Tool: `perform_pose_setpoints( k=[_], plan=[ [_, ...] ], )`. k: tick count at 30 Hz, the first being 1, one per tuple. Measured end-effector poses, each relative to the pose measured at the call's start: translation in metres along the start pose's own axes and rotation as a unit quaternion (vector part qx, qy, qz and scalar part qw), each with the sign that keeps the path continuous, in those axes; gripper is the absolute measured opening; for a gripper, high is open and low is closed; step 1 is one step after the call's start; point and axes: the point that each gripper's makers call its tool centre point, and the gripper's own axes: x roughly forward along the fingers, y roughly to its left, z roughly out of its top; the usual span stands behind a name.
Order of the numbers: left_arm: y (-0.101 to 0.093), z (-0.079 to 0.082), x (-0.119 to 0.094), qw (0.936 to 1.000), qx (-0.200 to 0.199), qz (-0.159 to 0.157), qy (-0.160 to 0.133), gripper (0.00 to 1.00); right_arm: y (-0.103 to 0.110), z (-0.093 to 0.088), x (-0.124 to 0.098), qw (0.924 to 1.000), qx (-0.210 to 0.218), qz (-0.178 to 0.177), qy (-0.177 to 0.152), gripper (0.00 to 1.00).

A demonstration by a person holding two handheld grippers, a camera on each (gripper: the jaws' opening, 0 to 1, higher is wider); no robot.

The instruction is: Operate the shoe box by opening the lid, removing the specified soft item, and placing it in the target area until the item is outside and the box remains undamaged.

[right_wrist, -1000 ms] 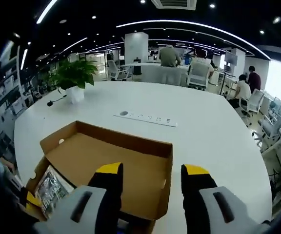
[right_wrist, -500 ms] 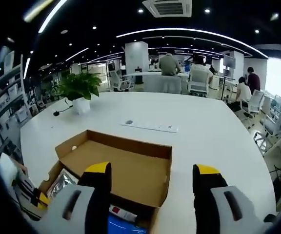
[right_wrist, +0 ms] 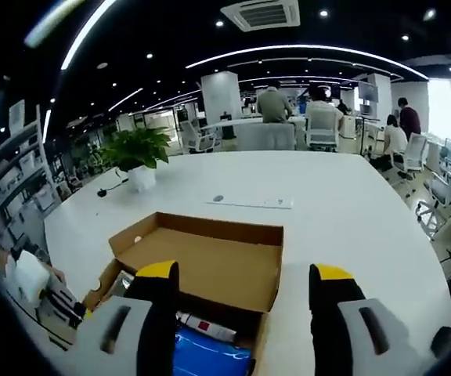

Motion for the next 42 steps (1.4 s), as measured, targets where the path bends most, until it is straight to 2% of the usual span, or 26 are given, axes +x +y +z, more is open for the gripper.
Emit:
perform_pose_setpoints(
  k=[7,9,10,11,13,15,23,28,31,33,34,36,38,40,42],
  plan=[
    [0.0,0.001,-0.001,1.0,0.002,0.005,-0.003,0.05,0.001,0.001,-0.012,1.0,-0.005,0.0,-0.008,0.59],
    [0.0,0.001,-0.001,1.0,0.003,0.004,-0.004,0.05,0.009,-0.001,-0.014,0.9997,-0.006,0.021,-0.006,0.48],
    [0.0,0.001,-0.001,1.0,0.004,0.004,-0.004,0.05,0.018,-0.003,-0.016,0.9988,0.006,0.049,-0.002,0.43],
    [0.0,0.001,0.0,1.0,0.004,0.004,-0.004,0.05,0.022,-0.003,-0.017,0.9981,0.017,0.059,-0.003,0.39],
    [0.0,0.0,0.0,1.0,0.004,0.005,-0.005,0.05,0.031,-0.004,-0.02,0.9965,0.043,0.072,-0.006,0.41],
    [0.0,0.001,0.0,1.0,0.004,0.005,-0.005,0.05,0.031,-0.005,-0.02,0.9968,0.044,0.067,-0.005,0.43],
    [0.001,-0.001,0.0,1.0,0.003,0.005,-0.006,0.05,0.045,-0.014,-0.023,0.9927,0.074,0.095,0.006,0.41],
    [0.001,-0.001,0.0,1.0,0.003,0.006,-0.006,0.05,0.043,-0.021,-0.024,0.9895,0.098,0.105,0.02,0.38],
    [0.001,-0.002,0.0,1.0,0.001,0.006,-0.005,0.05,0.042,-0.031,-0.023,0.9879,0.104,0.109,0.038,0.3],
    [0.001,-0.002,0.0,1.0,0.001,0.005,-0.005,0.05,0.042,-0.036,-0.021,0.9865,0.109,0.114,0.043,0.28],
    [0.001,-0.002,0.0,1.0,0.001,0.005,-0.005,0.05,0.042,-0.038,-0.02,0.9869,0.106,0.114,0.043,0.28],
    [0.001,-0.001,0.0,1.0,0.0,0.006,-0.005,0.05,0.038,-0.042,-0.019,0.9915,0.063,0.104,0.046,0.28],
    [0.001,-0.001,0.0,1.0,-0.001,0.007,-0.004,0.05,0.041,-0.048,-0.019,0.9929,0.034,0.099,0.057,0.28],
    [0.0,-0.001,0.0,1.0,-0.001,0.008,-0.004,0.05,0.047,-0.051,-0.017,0.9919,0.035,0.107,0.061,0.28],
    [0.001,-0.002,0.0,1.0,-0.001,0.008,-0.004,0.05,0.049,-0.061,-0.016,0.9889,0.048,0.116,0.08,0.28]
  ],
)
